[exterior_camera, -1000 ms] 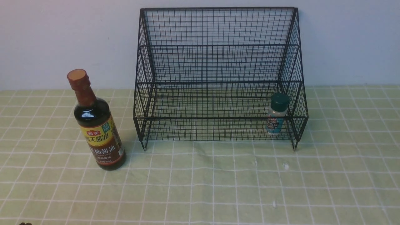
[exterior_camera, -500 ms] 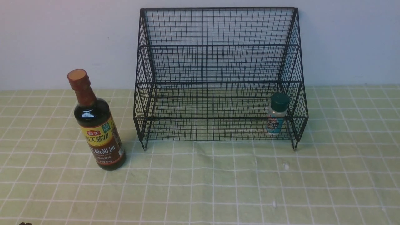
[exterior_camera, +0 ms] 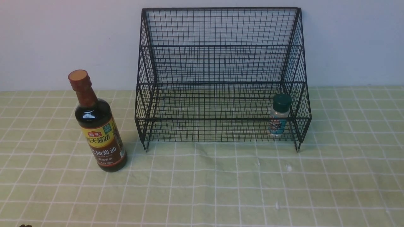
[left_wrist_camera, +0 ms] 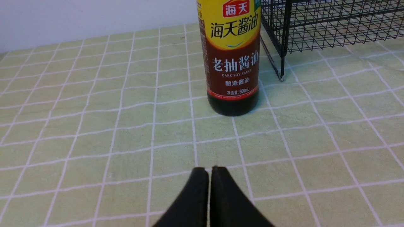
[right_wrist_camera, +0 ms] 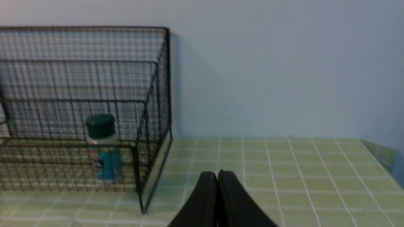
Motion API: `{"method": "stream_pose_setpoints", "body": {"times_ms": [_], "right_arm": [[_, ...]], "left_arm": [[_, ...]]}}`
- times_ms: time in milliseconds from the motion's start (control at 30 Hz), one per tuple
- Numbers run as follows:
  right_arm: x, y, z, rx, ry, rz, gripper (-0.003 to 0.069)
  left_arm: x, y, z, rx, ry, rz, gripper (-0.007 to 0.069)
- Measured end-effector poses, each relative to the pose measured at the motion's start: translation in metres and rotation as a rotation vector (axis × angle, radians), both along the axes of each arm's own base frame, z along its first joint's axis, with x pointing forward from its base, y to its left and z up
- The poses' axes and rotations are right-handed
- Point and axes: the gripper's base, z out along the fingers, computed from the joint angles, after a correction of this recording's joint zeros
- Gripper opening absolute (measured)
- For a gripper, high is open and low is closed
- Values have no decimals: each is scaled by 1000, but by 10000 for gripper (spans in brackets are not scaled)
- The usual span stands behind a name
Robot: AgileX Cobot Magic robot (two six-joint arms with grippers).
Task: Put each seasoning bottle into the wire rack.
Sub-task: Use the left arm to grab the condiment bottle closest to it
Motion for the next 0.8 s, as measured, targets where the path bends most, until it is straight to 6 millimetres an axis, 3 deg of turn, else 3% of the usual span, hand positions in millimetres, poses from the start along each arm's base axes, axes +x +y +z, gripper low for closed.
{"method": "stream_pose_setpoints", "body": {"times_ms": [100, 200, 800], "right_arm": [[-1, -1, -26, 1, 57, -9, -15], [-3, -2, -37, 15, 137, -21, -15], [-4, -2, -37, 21, 148, -23, -15]], "left_arm": [[0, 0, 0, 0, 0, 0, -6], [0, 0, 0, 0, 0, 0, -6], [0, 0, 0, 0, 0, 0, -6]]}}
